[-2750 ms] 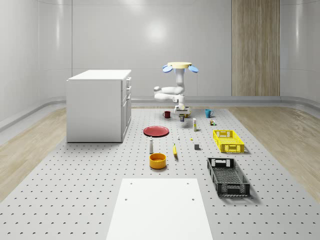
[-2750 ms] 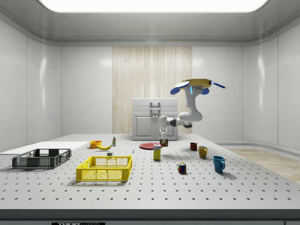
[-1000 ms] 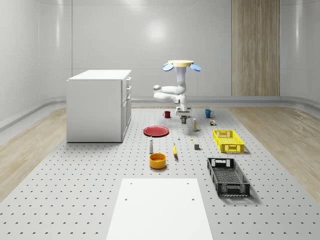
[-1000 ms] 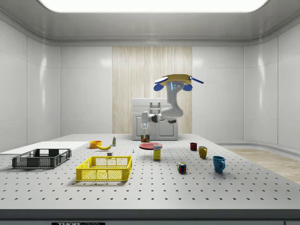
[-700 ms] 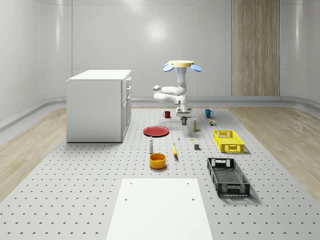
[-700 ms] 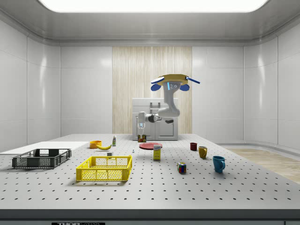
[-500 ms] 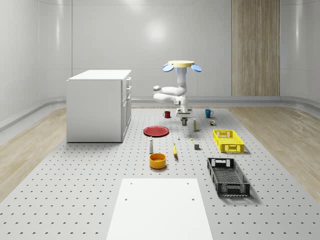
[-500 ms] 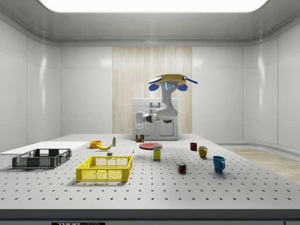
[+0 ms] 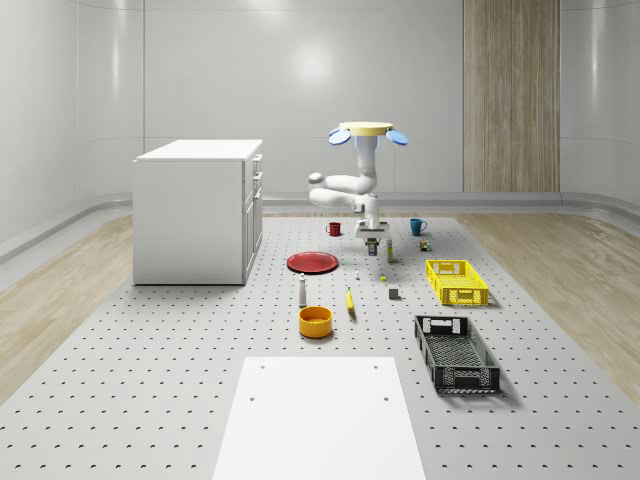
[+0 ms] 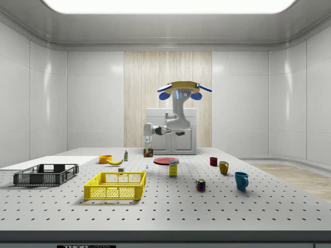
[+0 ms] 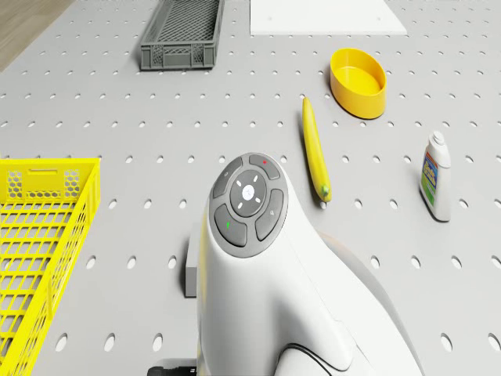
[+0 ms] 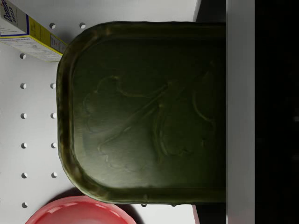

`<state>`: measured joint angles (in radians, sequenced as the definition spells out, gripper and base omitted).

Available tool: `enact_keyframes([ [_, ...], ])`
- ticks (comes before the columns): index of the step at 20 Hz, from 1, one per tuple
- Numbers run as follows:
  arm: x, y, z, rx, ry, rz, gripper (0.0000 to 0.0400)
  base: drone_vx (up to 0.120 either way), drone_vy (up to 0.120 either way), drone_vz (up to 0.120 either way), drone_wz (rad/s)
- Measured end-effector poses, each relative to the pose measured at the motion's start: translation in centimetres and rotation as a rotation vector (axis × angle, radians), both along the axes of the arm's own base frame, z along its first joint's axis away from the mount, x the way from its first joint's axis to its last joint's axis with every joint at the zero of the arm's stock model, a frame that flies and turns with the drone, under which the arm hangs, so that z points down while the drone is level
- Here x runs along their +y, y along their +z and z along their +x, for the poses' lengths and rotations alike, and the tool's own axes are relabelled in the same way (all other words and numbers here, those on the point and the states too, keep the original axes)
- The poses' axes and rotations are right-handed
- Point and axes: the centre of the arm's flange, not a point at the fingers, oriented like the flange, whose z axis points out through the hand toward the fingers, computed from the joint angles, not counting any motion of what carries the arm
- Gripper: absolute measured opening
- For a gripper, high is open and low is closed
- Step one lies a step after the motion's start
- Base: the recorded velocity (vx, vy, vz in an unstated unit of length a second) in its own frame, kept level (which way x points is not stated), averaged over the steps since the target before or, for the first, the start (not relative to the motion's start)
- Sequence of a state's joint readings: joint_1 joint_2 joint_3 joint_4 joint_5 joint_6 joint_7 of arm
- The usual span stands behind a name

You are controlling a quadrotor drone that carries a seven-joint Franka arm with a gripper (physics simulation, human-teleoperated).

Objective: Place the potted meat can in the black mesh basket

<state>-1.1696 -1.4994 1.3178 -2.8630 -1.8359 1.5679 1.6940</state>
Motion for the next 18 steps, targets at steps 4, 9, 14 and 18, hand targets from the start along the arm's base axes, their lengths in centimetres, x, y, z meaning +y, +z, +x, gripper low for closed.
enact_keyframes([
  [4,0.0,0.0,0.0,0.0,0.0,0.0,0.0282,0.12,0.12,0.02,0.0],
  [9,0.0,0.0,0.0,0.0,0.0,0.0,0.0282,0.12,0.12,0.08,0.0],
  [14,0.0,0.0,0.0,0.0,0.0,0.0,0.0282,0.12,0.048,0.0,0.0],
  [18,0.0,0.0,0.0,0.0,0.0,0.0,0.0282,0.12,0.05,0.0,0.0],
])
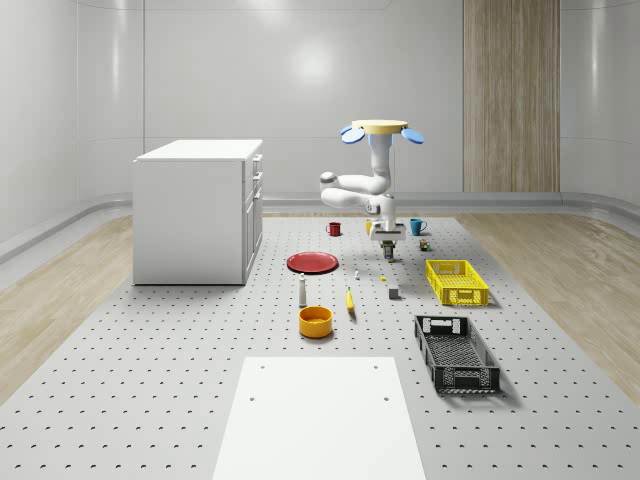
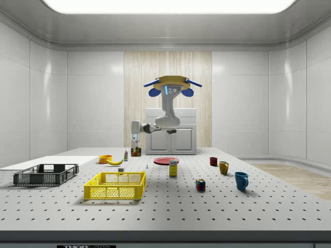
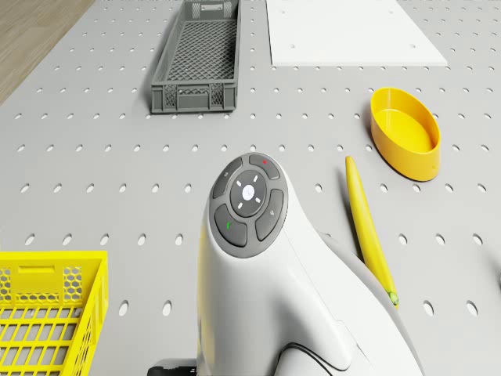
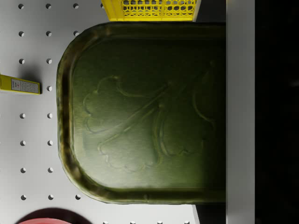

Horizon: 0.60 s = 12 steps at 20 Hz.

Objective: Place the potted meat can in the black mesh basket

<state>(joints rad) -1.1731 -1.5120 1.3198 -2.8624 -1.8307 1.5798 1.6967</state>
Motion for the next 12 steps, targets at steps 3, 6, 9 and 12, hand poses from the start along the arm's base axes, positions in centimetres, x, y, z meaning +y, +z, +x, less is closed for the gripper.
enact_keyframes([
  [3,0.0,0.0,0.0,0.0,0.0,0.0,0.0282,0.12,0.12,0.0,0.0],
  [6,0.0,0.0,0.0,0.0,0.0,0.0,0.0282,0.12,0.12,0.0,0.0],
  [9,0.0,0.0,0.0,0.0,0.0,0.0,0.0282,0.12,0.12,0.0,0.0],
  [12,0.0,0.0,0.0,0.0,0.0,0.0,0.0282,0.12,0.12,0.0,0.0],
])
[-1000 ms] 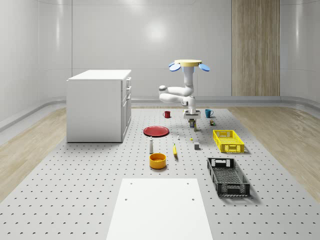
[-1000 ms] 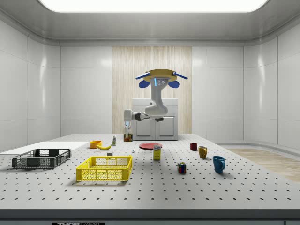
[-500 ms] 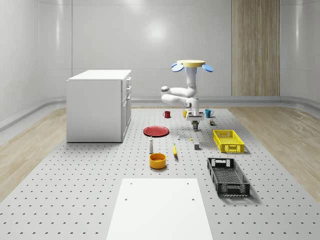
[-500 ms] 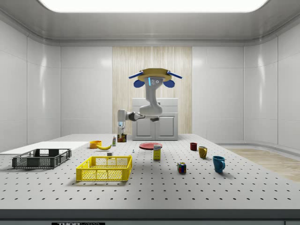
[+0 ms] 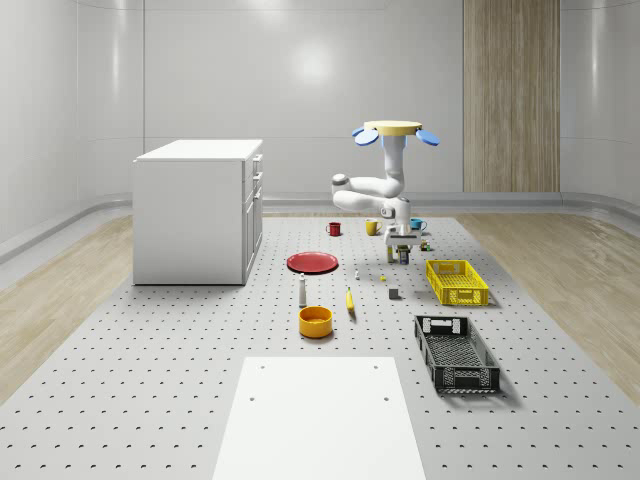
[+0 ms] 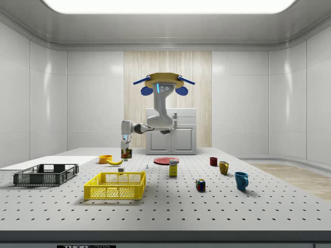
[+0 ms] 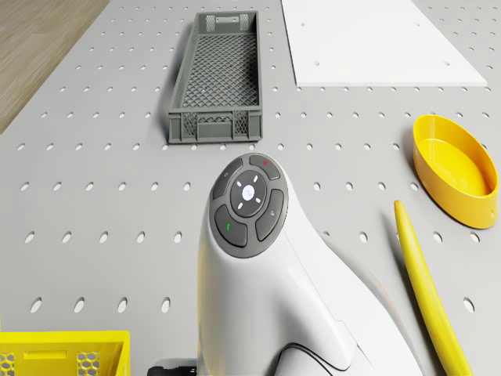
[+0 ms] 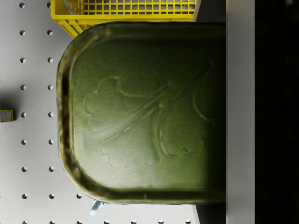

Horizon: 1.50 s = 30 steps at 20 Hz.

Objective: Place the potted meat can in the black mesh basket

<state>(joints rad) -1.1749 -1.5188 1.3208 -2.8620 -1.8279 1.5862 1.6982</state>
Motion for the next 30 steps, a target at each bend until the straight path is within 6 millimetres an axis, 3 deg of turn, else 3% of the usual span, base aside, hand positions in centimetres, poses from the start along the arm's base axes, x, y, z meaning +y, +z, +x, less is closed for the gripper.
enact_keyframes([
  [17,0.0,0.0,0.0,0.0,0.0,0.0,0.0282,0.12,0.12,0.0,0.0],
  [30,0.0,0.0,0.0,0.0,0.0,0.0,0.0282,0.12,0.003,0.0,0.0],
])
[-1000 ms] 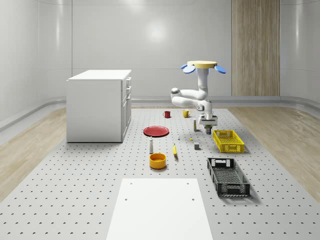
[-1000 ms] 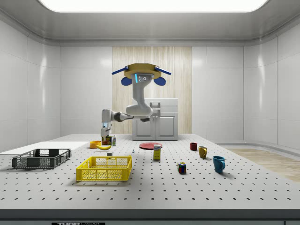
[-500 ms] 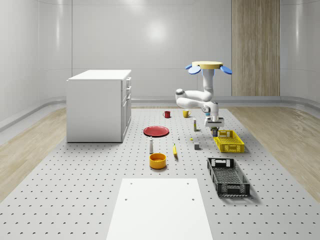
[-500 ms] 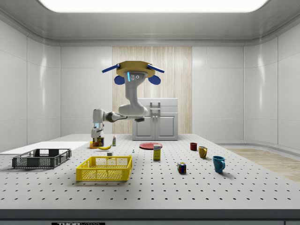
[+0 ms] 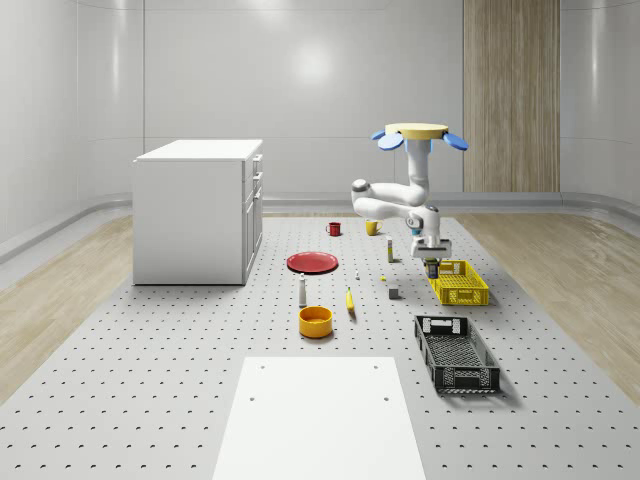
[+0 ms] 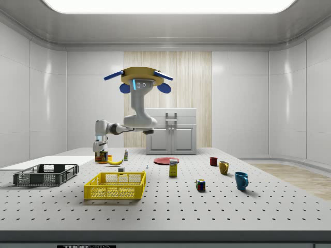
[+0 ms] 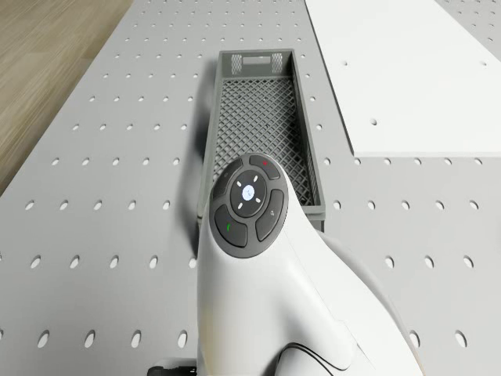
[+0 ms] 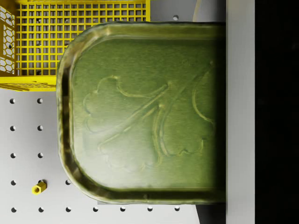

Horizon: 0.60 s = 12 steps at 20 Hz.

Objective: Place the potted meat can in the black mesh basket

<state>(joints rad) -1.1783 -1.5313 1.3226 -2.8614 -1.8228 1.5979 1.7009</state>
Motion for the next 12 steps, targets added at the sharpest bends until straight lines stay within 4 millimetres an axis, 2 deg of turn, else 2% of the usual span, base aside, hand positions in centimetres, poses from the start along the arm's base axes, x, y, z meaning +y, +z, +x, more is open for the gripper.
enact_keyframes([
  [12,0.0,0.0,0.0,0.0,0.0,0.0,0.0282,0.12,0.0,0.0,0.0],
])
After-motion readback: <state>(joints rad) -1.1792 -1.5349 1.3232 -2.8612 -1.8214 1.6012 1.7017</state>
